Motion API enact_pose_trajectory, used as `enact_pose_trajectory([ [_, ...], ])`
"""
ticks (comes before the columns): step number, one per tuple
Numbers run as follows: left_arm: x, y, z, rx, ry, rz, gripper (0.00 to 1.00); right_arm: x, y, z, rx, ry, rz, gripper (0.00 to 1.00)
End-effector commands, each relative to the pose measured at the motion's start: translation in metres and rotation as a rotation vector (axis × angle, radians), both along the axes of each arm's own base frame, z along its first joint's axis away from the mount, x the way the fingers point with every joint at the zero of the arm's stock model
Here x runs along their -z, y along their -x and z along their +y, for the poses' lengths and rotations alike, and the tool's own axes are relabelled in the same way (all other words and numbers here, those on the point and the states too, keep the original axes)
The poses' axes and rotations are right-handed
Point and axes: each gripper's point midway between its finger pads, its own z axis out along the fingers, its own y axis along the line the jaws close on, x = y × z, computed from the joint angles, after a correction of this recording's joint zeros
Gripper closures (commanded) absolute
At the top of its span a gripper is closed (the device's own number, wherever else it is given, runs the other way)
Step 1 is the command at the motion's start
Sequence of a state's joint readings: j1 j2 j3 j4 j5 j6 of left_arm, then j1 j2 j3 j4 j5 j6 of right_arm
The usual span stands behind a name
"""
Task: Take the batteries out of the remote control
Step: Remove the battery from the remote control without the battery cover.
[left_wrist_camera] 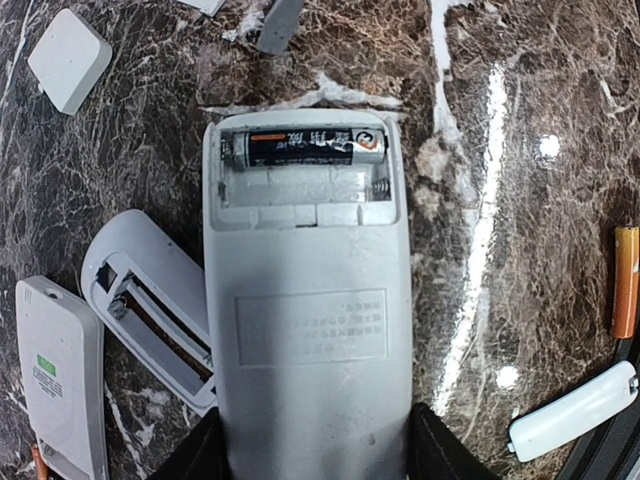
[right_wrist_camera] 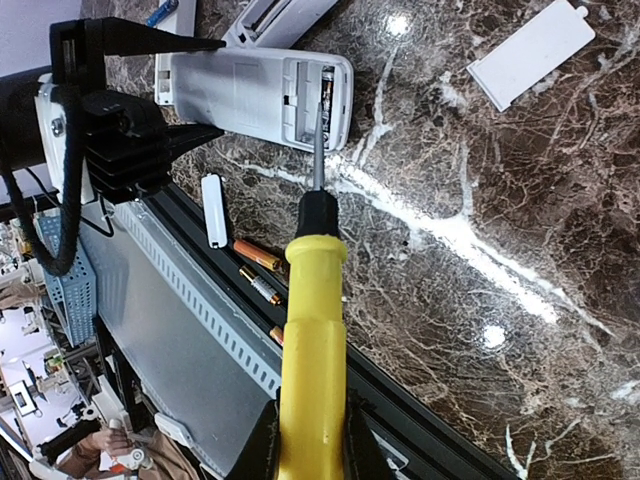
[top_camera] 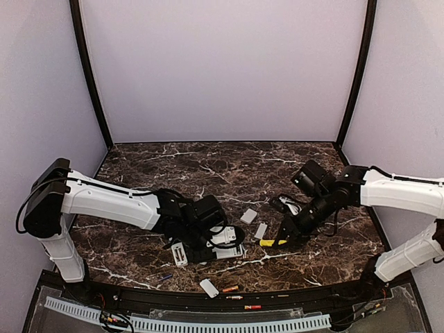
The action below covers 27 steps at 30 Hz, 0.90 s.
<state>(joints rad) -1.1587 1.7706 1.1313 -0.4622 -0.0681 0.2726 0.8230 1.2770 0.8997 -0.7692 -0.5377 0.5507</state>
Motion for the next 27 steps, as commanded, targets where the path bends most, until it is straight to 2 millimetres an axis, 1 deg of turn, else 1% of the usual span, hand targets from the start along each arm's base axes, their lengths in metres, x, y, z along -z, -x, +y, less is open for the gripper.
enact_pose_trajectory([
  [1,-0.004,-0.001,0.000,-0.010,-0.002,0.006,0.79,0.002,0.001,0.004,-0.034,0.055,-0.027,1.00],
  [8,-0.004,0.000,0.000,-0.007,-0.002,0.012,0.80,0.005,0.002,0.013,-0.067,0.070,-0.027,1.00],
  [17,-0.002,0.001,0.001,-0.005,-0.009,0.021,0.80,0.010,0.002,0.019,-0.090,0.092,-0.018,1.00],
  [27,-0.001,0.002,0.000,-0.003,-0.011,0.024,0.80,0.019,0.003,0.017,-0.091,0.139,0.001,1.00],
])
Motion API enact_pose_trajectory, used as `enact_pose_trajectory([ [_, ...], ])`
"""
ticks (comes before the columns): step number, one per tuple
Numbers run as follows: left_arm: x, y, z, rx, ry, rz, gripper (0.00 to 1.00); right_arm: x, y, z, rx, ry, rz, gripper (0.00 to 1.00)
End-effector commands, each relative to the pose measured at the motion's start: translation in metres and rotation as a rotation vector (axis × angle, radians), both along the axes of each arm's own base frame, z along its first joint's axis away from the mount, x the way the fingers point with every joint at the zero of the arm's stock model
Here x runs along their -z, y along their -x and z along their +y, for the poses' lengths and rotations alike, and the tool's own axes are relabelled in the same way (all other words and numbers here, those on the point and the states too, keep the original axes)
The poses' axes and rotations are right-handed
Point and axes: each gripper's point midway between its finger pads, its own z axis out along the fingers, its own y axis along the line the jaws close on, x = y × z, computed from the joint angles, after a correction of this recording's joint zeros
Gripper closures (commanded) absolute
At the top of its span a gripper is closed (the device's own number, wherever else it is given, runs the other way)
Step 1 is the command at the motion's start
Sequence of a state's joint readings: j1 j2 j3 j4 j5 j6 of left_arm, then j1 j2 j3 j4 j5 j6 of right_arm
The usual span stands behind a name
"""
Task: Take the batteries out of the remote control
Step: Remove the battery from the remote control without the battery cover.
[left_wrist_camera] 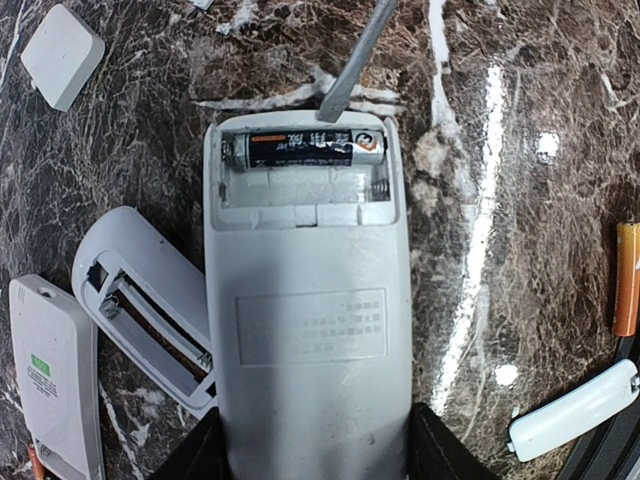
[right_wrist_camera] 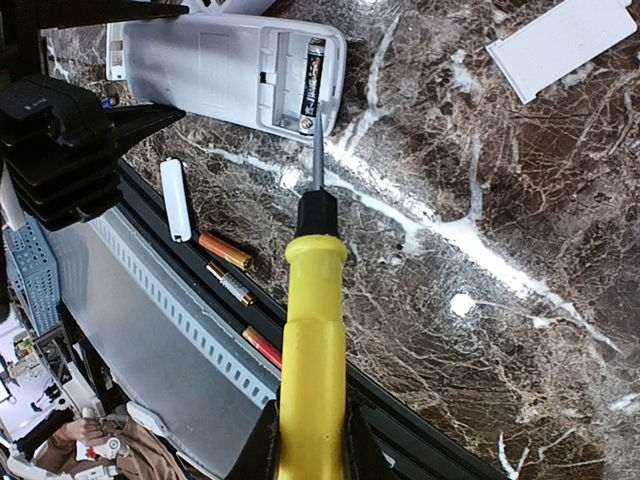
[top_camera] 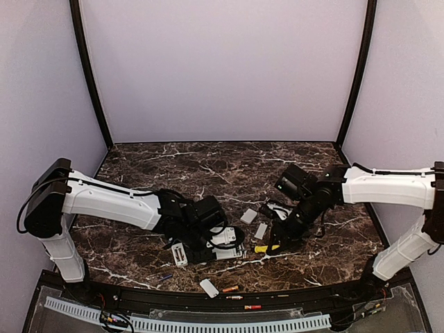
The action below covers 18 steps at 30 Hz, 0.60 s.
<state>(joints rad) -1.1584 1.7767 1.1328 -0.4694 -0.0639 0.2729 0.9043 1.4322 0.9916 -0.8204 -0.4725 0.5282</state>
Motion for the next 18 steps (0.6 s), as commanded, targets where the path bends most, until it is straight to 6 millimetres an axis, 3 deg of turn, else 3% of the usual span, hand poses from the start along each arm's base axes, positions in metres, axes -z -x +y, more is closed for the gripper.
enact_pose_trajectory([
  [1,-0.0036,0.0005,-0.0008,-0.005,-0.003,0.015,0.80,-0.0013,-0.0018,0.0019,-0.014,0.020,-0.014,1.00],
  [18,-0.0025,0.0011,-0.0012,-0.003,-0.005,0.021,0.81,0.0030,-0.0015,0.0036,-0.024,0.038,0.001,1.00],
])
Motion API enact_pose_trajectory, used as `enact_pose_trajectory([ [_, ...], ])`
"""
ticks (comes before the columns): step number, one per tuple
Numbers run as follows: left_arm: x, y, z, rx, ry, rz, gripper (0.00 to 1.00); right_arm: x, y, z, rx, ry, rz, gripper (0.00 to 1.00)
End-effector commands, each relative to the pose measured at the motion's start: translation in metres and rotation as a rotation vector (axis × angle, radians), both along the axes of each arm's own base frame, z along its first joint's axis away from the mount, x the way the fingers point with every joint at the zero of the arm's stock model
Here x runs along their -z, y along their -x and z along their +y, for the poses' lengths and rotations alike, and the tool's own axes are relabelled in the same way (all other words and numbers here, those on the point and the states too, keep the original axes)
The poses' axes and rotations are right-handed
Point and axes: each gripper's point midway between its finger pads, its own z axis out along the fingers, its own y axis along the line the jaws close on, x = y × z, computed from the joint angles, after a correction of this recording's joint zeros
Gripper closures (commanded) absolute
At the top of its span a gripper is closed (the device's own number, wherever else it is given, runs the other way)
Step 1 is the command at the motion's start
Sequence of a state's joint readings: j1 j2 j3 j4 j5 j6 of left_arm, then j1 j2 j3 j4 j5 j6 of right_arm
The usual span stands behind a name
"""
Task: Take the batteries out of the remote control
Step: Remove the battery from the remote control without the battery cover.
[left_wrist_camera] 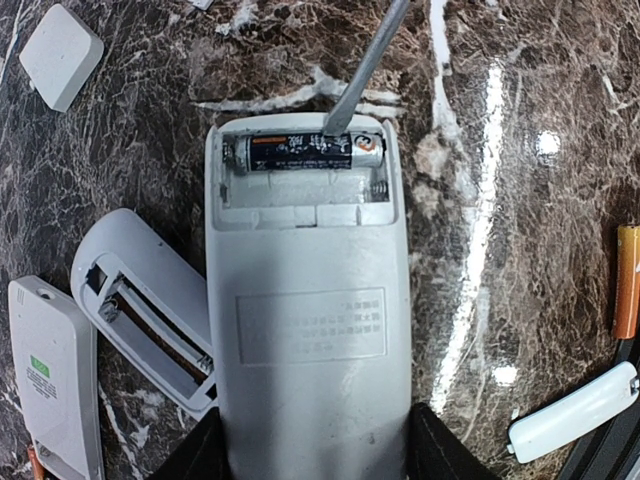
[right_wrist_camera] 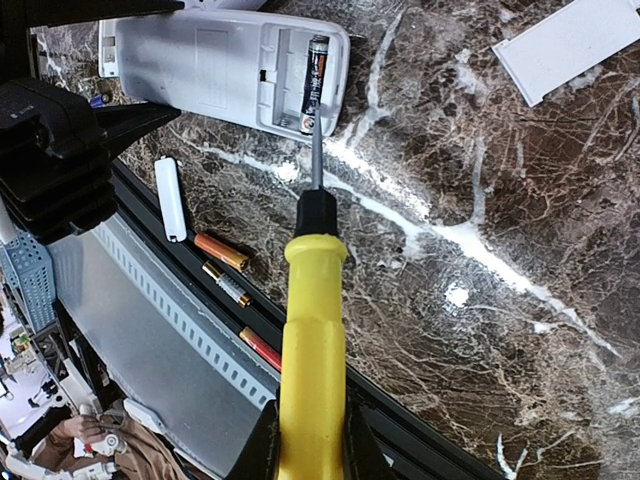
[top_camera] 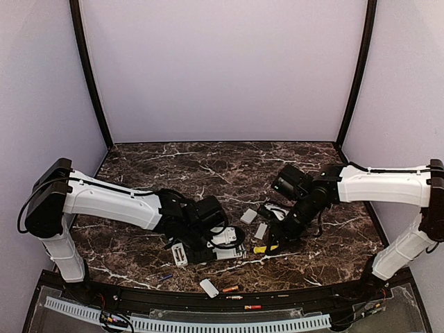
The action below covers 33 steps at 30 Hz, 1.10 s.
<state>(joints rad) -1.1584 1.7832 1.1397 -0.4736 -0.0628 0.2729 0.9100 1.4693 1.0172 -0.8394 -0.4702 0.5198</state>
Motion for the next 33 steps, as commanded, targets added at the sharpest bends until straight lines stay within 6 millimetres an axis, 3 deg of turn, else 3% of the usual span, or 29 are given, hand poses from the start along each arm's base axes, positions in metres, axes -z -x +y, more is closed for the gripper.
enact_pose_trajectory([
  [1,-0.003,0.001,0.000,-0.004,-0.002,0.019,0.81,0.000,-0.002,0.001,-0.010,0.020,-0.014,1.00],
  [10,-0.003,0.002,-0.001,-0.002,-0.003,0.023,0.82,0.007,-0.005,0.001,-0.005,0.052,-0.010,1.00],
  [24,0.000,0.004,-0.001,0.001,-0.006,0.035,0.82,0.013,-0.007,0.021,-0.012,-0.080,0.027,1.00],
  [33,0.001,0.004,-0.001,0.001,-0.008,0.037,0.83,-0.018,-0.019,0.020,0.055,-0.313,0.064,1.00],
])
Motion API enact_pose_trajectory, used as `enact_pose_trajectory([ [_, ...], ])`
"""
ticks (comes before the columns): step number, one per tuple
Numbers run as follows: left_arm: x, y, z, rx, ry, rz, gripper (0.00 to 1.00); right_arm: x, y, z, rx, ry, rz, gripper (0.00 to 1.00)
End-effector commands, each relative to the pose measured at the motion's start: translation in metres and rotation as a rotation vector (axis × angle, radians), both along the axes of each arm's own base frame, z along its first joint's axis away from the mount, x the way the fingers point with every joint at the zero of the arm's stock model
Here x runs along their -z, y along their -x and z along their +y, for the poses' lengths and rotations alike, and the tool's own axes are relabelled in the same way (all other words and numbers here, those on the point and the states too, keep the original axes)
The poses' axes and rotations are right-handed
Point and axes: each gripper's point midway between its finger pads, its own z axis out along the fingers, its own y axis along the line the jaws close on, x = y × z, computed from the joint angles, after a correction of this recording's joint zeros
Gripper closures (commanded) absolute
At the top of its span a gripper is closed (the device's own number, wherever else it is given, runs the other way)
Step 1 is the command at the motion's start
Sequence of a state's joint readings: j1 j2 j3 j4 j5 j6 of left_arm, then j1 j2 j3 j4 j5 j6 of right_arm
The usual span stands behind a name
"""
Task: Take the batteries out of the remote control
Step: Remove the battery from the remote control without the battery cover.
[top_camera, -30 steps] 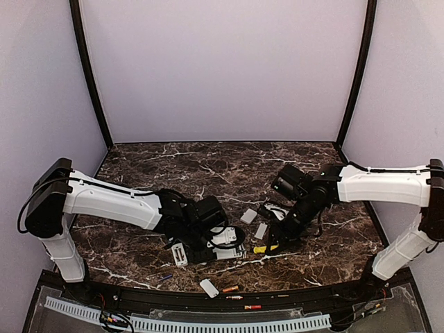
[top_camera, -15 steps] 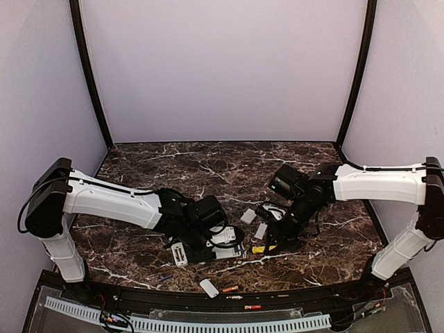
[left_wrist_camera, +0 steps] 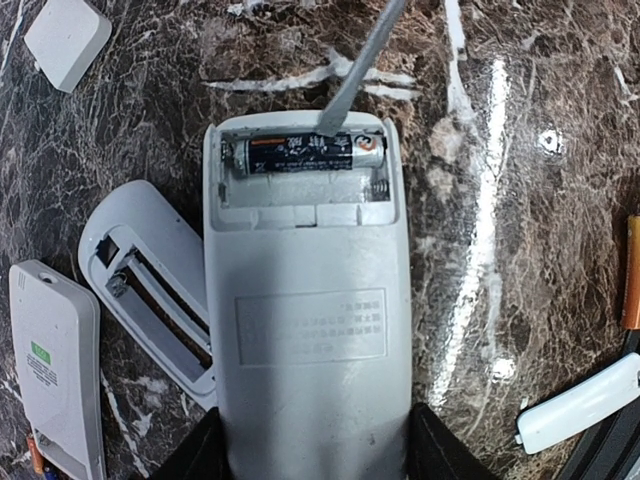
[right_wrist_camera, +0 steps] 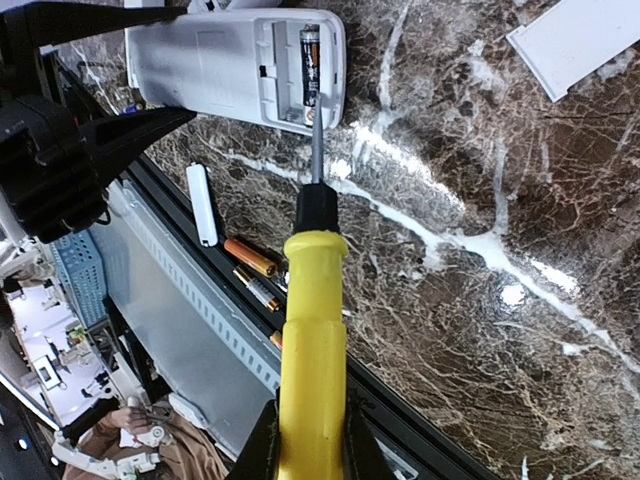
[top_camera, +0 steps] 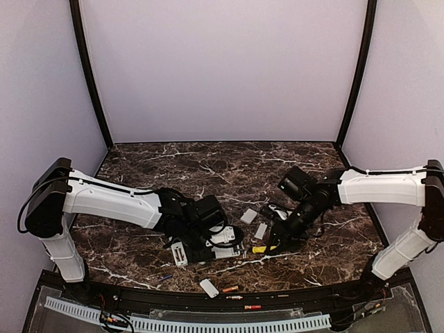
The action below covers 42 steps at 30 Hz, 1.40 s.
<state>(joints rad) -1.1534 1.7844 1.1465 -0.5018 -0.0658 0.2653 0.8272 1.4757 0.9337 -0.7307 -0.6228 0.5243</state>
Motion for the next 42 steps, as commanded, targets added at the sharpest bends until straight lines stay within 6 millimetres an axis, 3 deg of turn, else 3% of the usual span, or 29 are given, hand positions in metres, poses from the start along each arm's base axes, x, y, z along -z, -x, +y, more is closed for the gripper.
enact_pose_trajectory([
  [1,0.000,0.005,-0.006,0.014,0.013,0.029,0.83,-0.030,-0.017,0.019,0.026,-0.235,-0.044,1.00],
  [7,0.001,0.005,-0.006,0.016,0.011,0.032,0.83,-0.039,-0.020,0.020,0.048,-0.301,-0.034,1.00],
  [14,0.002,0.003,-0.006,0.011,0.005,0.026,0.83,-0.019,-0.023,-0.007,0.062,-0.088,-0.078,1.00],
  [18,0.003,0.003,-0.006,0.008,0.003,0.027,0.83,-0.018,-0.020,-0.013,0.057,-0.031,-0.088,1.00],
  [25,0.003,0.003,-0.006,0.009,0.001,0.028,0.83,-0.019,-0.013,-0.011,0.022,0.037,-0.109,1.00],
  [42,0.003,0.003,-0.006,0.008,-0.003,0.029,0.84,-0.002,-0.009,-0.004,-0.060,0.170,-0.126,1.00],
])
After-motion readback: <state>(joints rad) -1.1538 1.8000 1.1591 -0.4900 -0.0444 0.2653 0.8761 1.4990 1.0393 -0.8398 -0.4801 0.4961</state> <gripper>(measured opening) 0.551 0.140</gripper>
